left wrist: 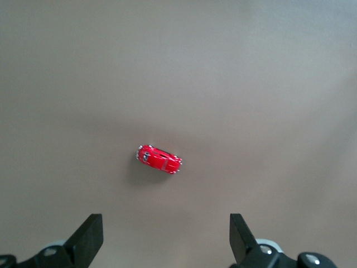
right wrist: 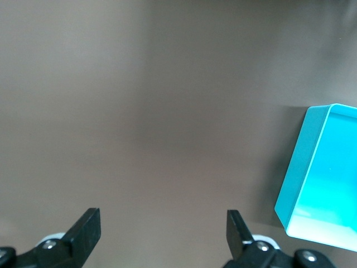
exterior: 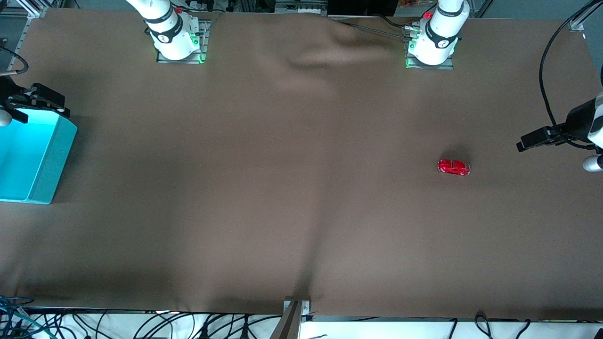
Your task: Wind red beetle toy and store in blue box
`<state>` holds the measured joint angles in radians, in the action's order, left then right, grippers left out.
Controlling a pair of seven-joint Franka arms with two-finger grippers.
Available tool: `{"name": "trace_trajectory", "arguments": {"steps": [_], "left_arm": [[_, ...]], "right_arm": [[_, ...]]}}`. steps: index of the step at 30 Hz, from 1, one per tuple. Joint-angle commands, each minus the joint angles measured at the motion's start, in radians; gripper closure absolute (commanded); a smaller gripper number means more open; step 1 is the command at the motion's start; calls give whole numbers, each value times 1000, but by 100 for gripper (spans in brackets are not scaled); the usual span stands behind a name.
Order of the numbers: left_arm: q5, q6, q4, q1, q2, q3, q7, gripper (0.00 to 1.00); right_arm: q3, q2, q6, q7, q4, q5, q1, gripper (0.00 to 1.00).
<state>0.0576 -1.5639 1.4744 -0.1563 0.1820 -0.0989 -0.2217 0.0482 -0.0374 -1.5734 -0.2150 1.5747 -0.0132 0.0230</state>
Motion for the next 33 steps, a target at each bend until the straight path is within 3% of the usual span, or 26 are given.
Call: {"name": "trace_trajectory", "arguments": {"steps": [1, 16, 24, 33], "left_arm": [[39, 11, -2, 1, 24, 5, -151, 0], [39, -22, 116, -34, 68, 10, -490, 0], [39, -220, 285, -42, 77, 10, -663, 0], [36, -300, 319, -48, 171, 10, -896, 0]], "right_arm": [[2, -10, 27, -3, -32, 7, -2, 0], [-1, -9, 27, -4, -32, 9, -3, 0], [-1, -9, 27, -4, -30, 12, -3, 0], [-1, -9, 27, -4, -30, 12, -3, 0]]}}
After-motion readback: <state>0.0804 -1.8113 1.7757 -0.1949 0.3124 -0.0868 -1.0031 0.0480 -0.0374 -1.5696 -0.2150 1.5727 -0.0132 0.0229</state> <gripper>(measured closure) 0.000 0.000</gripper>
